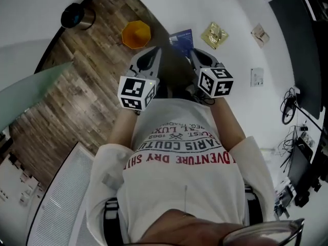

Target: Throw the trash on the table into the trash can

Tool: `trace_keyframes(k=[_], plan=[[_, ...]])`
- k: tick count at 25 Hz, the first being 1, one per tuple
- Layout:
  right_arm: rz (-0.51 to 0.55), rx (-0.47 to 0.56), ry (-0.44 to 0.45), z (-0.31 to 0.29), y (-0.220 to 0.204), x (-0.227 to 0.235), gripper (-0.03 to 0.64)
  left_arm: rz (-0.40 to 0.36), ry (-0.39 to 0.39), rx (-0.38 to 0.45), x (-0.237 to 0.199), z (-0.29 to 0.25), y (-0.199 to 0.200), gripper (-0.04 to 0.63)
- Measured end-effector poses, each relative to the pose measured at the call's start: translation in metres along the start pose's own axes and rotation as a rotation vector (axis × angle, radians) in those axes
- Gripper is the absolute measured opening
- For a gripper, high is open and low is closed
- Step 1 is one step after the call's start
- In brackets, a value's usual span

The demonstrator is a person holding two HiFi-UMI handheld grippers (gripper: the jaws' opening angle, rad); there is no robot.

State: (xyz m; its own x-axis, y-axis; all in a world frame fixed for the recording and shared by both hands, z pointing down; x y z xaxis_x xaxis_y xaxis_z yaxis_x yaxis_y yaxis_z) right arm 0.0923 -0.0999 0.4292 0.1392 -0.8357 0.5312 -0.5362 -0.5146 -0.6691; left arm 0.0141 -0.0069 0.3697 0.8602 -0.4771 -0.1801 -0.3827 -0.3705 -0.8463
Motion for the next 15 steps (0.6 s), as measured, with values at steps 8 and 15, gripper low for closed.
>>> trace_keyframes(k=[8, 15], plan=[[0.096, -0.226, 0.152, -0.205, -0.018, -0.071, 0.030, 0.184, 0.247, -0.063, -0.191, 0.020, -0.052, 0.023], [0.087, -0.381, 0.093, -0.335, -0.103, -0.042, 0.031, 0.346, 0.315, -0.139, -0.284, -0.009, -0.152, 0.023]])
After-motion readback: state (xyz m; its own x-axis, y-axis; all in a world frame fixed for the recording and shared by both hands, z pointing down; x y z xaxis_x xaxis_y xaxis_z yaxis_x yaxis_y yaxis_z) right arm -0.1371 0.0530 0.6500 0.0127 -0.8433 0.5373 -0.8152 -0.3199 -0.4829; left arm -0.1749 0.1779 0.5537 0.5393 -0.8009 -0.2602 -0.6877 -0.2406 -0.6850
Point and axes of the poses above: the fingertips, and each gripper's own axes: z backward along the fingers, x to its right, y out of its top, the point moved 1 cm from there along z, backward along the fingers, and after that the axes turned 10 degrees about y, right-handed, at the moved point
